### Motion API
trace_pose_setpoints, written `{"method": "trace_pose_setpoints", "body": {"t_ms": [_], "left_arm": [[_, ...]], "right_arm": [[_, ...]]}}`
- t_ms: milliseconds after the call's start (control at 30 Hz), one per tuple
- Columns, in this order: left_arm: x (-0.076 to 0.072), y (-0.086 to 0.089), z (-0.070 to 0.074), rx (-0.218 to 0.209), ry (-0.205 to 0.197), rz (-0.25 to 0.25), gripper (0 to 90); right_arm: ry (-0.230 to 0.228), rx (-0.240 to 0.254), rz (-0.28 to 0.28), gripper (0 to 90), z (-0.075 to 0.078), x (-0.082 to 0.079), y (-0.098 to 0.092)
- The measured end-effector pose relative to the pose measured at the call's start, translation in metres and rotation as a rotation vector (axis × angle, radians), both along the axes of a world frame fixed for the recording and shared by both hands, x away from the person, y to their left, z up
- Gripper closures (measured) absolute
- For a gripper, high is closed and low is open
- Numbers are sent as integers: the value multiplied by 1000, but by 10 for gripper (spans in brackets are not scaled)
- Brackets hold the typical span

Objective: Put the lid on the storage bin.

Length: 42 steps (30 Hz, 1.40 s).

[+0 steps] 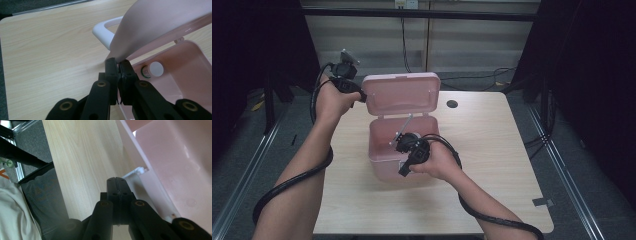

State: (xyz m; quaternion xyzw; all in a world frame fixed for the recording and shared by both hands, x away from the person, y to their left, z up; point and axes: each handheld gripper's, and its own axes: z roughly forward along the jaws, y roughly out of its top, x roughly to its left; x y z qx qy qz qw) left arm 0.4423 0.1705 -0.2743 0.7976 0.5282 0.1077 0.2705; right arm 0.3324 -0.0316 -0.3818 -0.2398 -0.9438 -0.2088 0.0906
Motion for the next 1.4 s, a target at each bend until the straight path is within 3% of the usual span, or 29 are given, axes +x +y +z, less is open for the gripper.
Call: {"method": "trace_pose_setpoints", "body": {"t_ms": [333, 567, 733, 967, 1133, 1400], "left_arm": [[-2, 1, -1, -7, -6, -5, 871], [-5, 1, -1, -4, -14, -7, 871], [-9, 2, -1, 2, -20, -11, 870], [-13, 3, -2, 1, -24, -18, 869], [-17, 3, -3, -3, -38, -24, 868], [-24, 5, -5, -9, -58, -39, 864]], "right_arm": [[-10, 9, -35, 900, 8, 2, -17], [-25, 51, -112, 900, 24, 8, -47], [-42, 41, -171, 900, 31, 16, -63], [-40, 24, -245, 900, 29, 27, -80], [-35, -7, -269, 900, 23, 31, -88], [-34, -9, -299, 900, 18, 34, -96]]}}
